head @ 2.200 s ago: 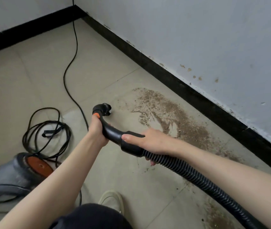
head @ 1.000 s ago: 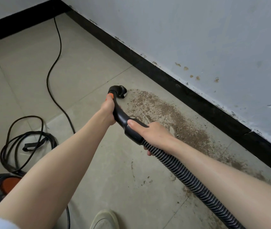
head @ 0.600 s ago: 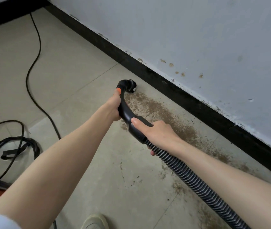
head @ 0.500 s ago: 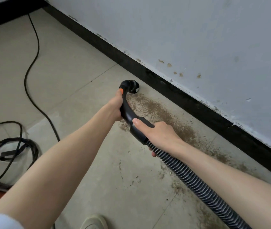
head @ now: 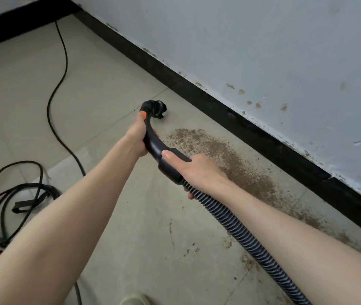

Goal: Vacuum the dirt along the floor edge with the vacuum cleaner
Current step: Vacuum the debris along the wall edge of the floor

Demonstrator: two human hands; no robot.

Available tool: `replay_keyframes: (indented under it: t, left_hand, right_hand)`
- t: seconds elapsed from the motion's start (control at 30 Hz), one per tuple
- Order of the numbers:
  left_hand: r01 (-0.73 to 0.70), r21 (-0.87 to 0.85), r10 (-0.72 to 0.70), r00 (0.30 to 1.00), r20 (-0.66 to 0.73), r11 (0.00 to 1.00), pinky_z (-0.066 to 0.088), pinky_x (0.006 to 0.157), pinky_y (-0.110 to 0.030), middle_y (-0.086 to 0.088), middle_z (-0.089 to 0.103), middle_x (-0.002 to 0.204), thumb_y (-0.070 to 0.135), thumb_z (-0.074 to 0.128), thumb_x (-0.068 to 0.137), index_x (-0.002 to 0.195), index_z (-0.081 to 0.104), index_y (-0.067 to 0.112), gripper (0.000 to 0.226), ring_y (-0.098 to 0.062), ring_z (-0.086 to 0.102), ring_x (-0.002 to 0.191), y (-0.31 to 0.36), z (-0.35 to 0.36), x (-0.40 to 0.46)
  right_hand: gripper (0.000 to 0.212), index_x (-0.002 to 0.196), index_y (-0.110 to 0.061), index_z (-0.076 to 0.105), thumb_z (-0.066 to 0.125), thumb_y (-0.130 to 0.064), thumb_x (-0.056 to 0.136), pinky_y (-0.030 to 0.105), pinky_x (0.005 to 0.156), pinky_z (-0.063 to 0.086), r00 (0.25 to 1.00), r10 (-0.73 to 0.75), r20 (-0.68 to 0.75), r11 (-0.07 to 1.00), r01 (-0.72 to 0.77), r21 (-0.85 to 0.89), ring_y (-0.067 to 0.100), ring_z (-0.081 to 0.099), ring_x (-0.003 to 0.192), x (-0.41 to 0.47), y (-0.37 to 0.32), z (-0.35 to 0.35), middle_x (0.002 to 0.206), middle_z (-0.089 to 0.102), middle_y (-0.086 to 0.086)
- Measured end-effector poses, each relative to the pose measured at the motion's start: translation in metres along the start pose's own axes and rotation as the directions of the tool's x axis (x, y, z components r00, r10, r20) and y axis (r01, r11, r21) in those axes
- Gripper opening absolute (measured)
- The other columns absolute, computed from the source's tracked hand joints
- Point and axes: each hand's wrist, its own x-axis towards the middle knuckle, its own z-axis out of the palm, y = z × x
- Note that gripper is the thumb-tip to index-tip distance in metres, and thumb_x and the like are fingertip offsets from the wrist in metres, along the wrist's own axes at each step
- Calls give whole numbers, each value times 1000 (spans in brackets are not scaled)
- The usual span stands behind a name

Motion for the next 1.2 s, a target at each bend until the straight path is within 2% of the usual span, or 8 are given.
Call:
replay_keyframes:
  t: [0.23,0.33,0.47,0.7,0.77,0.9,1.1,1.2]
  left_hand:
    - [-25,3,26,997,-78,1000,44,51,-27,-2,51,63,51,55,89,88,53,9,42,-14,50,51,19,-41,23]
    - [9,24,-8,999,-43,1000,45,51,-25,-1,53,63,51,59,86,87,55,11,41,-13,50,52,22,-41,31]
    - [5,51,-7,999,34,999,44,50,-25,0,54,68,54,60,83,93,56,11,44,-12,51,55,22,-23,36]
    - [-14,110,-3,989,151,994,46,50,-24,0,53,69,64,61,80,87,54,12,54,-13,52,57,3,16,27]
    - [-25,126,1,983,185,992,46,48,-23,-1,52,68,64,57,83,89,52,11,54,-13,52,56,-1,27,21]
    - [-34,129,7,980,201,991,47,56,-27,-2,54,72,58,46,93,86,50,11,48,-14,53,61,-11,41,7]
    - [-58,182,5,961,276,982,46,62,-27,-2,52,77,54,44,95,85,51,11,45,-13,53,66,-24,41,-3]
    - [-65,188,7,957,291,980,47,66,-28,-2,51,79,54,44,95,88,51,11,44,-14,52,68,-25,41,-6]
  right_hand:
    - [70,86,-8,60,49,-76,81,37,66,62,998,-28,50,999,26,36,22,70,51,22,-25,31,70,71,9]
    - [68,83,-10,59,47,-77,82,31,59,58,999,-2,43,999,1,33,18,68,48,27,-26,38,66,69,5]
    - [68,84,-8,58,49,-76,82,41,71,61,999,45,16,992,-47,114,25,71,54,33,-19,33,74,69,8]
    - [70,88,-9,53,46,-78,81,38,64,60,993,95,-75,984,-82,161,24,70,54,30,-2,19,83,69,8]
    - [70,86,-10,56,45,-79,81,37,64,60,990,109,-84,971,-89,220,23,69,52,28,3,18,77,69,8]
    - [69,80,-10,57,49,-79,79,42,66,62,981,160,-110,916,-106,388,23,70,50,21,11,13,68,67,6]
    - [79,89,-1,65,55,-78,77,38,55,60,989,140,-56,872,-96,481,24,69,50,12,31,7,73,70,13]
    - [74,94,1,65,58,-72,81,39,63,60,994,103,47,834,-112,541,25,67,55,13,36,4,71,68,13]
